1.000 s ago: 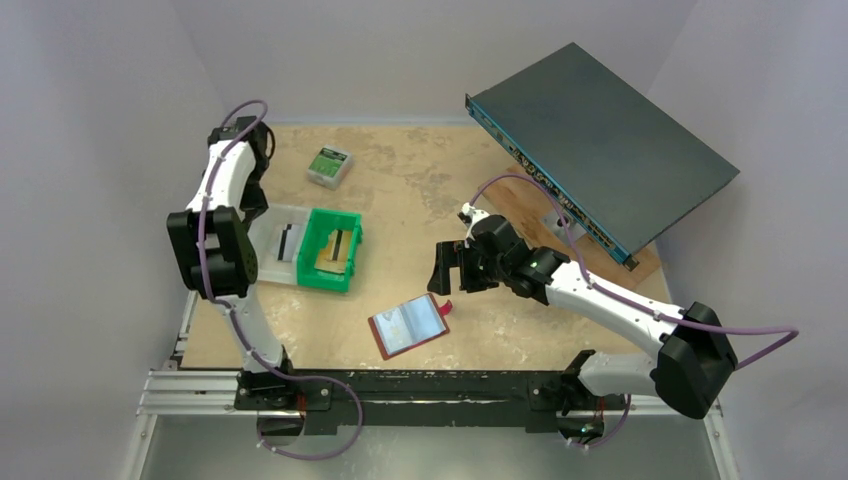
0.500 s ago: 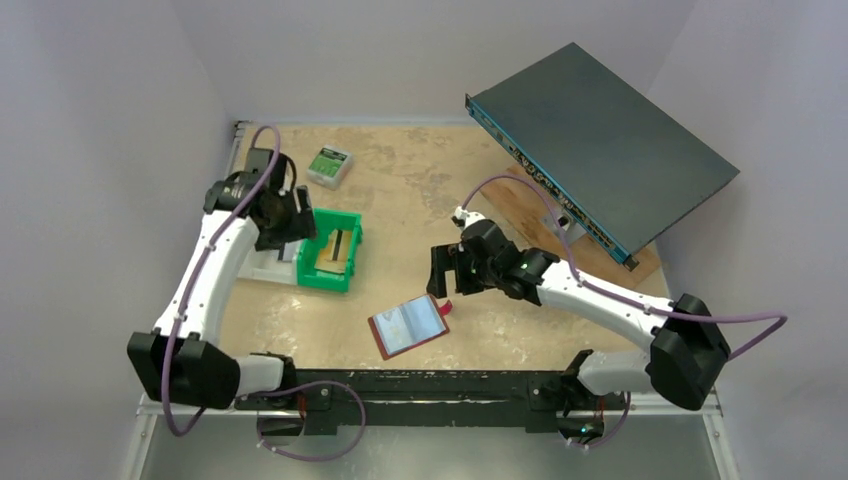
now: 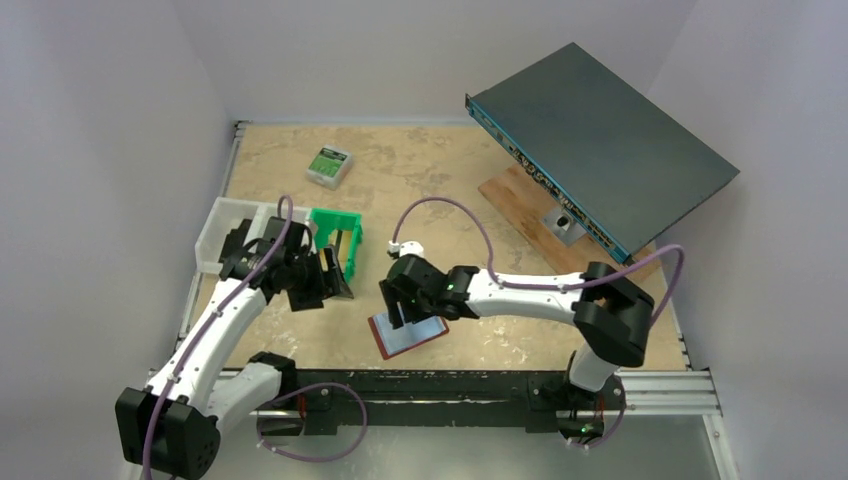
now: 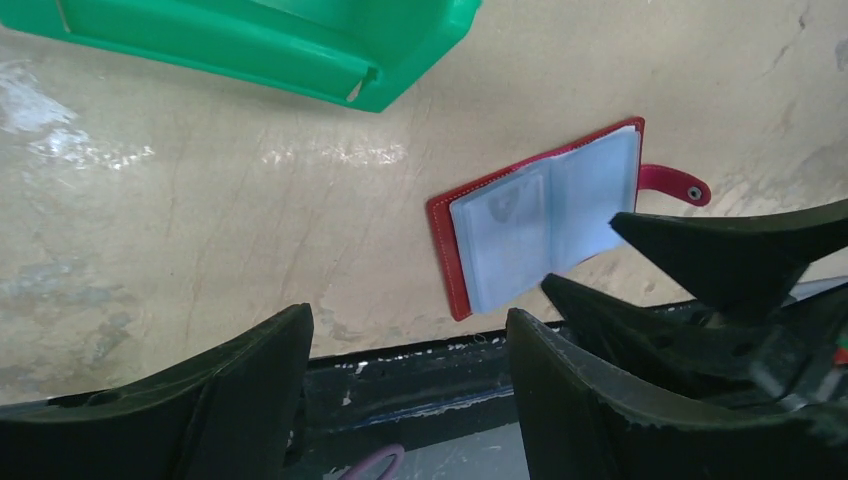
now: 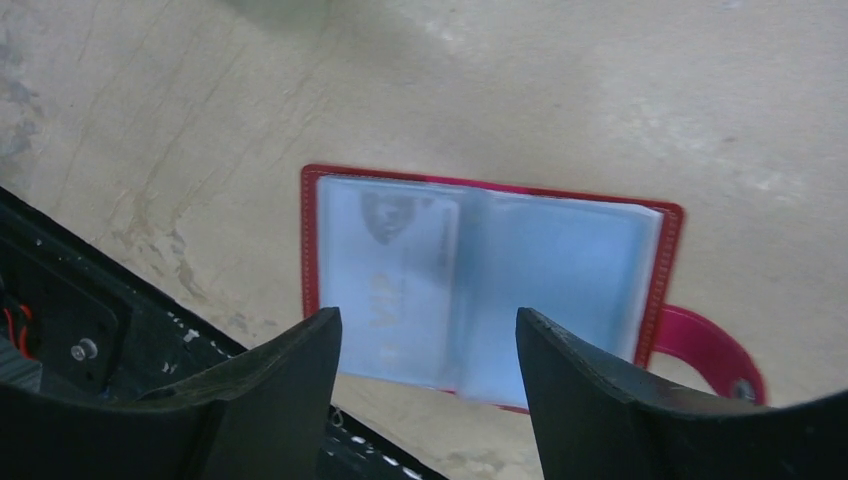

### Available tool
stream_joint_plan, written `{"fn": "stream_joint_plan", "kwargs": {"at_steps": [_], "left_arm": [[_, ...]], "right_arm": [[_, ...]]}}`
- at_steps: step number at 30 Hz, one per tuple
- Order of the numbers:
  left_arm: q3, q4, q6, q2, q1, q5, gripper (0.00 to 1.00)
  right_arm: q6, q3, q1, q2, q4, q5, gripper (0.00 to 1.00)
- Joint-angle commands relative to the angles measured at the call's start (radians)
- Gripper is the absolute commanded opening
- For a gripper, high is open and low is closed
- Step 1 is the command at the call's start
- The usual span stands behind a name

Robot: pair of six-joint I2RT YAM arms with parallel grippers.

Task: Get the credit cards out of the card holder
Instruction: Place the credit card in the storage box, then remove the credit card from the card holder.

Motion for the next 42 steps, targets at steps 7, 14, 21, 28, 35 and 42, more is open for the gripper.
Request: {"fn": "stream_joint_plan", "kwargs": {"at_steps": [7, 14, 21, 28, 35, 42], "left_arm": [[-0.112, 0.120, -0.079, -0.069, -0.004, 0.139, 0.71], [-0.145, 0.146, -0.118, -0.082, -0.004, 0.125, 0.71], [-0.179, 0.174, -0.129, -0.071, -0.004, 0.138, 0.71], [-0.202, 0.184, -0.141, -0.078, -0.004, 0.143, 0.71], [-0.225, 0.204, -0.151, -0.074, -0.003, 0.160, 0.71], [-0.240, 0.234, -0.158, -0.052, -0.022, 0.177, 0.71]], "right_arm": [[0.063, 0.160, 0.115, 0.155, -0.056, 0.110, 0.62], [0.081, 0.166, 0.130, 0.179, -0.080, 0.139, 0.58], [0.093, 0.157, 0.138, 0.190, -0.062, 0.133, 0.53], [0.105, 0.165, 0.148, 0.221, -0.079, 0.141, 0.51], [0.161, 0.123, 0.148, 0.235, -0.088, 0.109, 0.48], [0.196, 0.063, 0.144, 0.237, -0.051, 0.070, 0.42]]}}
